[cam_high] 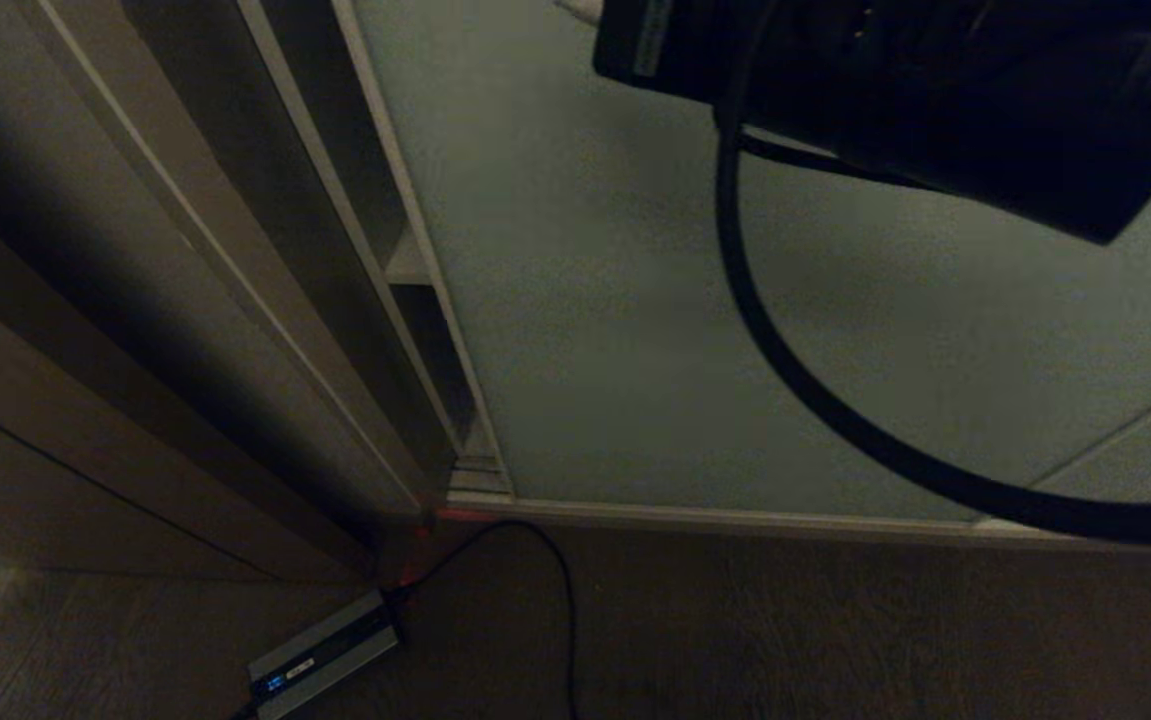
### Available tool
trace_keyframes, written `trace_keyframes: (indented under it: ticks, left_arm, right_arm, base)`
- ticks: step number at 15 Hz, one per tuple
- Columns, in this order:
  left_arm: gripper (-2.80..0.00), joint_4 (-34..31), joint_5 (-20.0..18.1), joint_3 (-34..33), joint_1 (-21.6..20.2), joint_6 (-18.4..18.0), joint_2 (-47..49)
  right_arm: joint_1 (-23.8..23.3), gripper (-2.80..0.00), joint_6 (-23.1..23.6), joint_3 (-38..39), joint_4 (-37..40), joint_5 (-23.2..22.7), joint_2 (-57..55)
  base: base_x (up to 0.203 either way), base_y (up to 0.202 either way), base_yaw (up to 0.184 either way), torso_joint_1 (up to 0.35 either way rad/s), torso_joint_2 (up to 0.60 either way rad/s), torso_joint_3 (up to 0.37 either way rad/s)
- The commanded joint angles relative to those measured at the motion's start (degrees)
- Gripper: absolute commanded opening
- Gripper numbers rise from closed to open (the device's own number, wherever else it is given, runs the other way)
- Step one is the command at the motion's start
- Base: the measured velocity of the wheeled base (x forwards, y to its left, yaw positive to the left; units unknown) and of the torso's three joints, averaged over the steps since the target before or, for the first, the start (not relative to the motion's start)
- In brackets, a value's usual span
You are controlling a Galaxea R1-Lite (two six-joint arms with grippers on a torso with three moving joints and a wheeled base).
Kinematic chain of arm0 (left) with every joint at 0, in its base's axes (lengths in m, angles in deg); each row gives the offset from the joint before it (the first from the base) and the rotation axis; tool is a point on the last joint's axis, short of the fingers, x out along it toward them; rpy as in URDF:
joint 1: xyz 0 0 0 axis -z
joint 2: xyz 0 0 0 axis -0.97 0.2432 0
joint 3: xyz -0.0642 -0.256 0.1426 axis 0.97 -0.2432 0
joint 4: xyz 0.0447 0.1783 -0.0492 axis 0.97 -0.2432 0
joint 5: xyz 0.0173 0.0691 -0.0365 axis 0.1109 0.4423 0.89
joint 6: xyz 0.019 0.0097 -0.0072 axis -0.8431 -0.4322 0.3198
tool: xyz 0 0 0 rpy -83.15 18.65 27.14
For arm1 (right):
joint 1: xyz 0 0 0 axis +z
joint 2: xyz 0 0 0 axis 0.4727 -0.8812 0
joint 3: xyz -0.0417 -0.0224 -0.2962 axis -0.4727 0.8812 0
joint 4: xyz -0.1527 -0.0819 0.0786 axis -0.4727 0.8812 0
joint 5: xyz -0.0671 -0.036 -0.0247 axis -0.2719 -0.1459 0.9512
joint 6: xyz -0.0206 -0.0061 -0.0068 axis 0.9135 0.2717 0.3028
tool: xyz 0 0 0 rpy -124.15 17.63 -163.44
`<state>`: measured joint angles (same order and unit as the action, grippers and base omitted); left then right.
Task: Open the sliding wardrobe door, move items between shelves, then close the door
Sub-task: Close the door
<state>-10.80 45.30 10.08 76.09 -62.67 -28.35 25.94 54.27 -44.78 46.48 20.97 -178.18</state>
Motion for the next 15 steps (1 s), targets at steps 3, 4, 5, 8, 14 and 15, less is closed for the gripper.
trace_keyframes:
  ticks: [3,4,5,8,14,15]
  left_arm:
    - [-2.80,0.0,0.0,0.0,0.0,0.0,-0.1]
    - [-2.80,0.0,0.0,0.0,0.0,0.0,-0.1]
    - [-2.80,0.0,0.0,0.0,0.0,0.0,-0.1]
    - [-2.80,0.0,0.0,0.0,0.0,0.0,-0.1]
    - [-2.80,0.0,0.0,0.0,0.0,0.0,-0.1]
    - [-2.80,0.0,0.0,0.0,0.0,0.0,-0.1]
  right_arm:
    - [-7.2,-2.80,2.3,11.4,-0.3,6.3,14.1]
    - [-12.2,-2.80,3.2,14.8,-0.2,8.3,17.2]
    - [-17.1,-2.80,4.0,18.5,0.1,9.4,20.4]
    - [-35.6,-2.80,5.7,28.9,1.2,10.1,28.2]
    - [-68.6,-2.80,2.9,54.8,2.3,9.4,39.5]
    - [-70.8,-2.80,0.8,57.5,2.4,9.5,40.2]
  base:
    - [0.000,0.000,0.000,0.000,0.00,0.000]
    - [0.000,0.000,0.000,0.000,0.00,0.000]
    - [0.000,0.000,0.000,0.000,0.00,0.000]
    - [0.000,0.000,0.000,0.000,0.00,0.000]
    - [0.000,0.000,0.000,0.000,0.00,0.000]
    - [0.000,0.000,0.000,0.000,0.00,0.000]
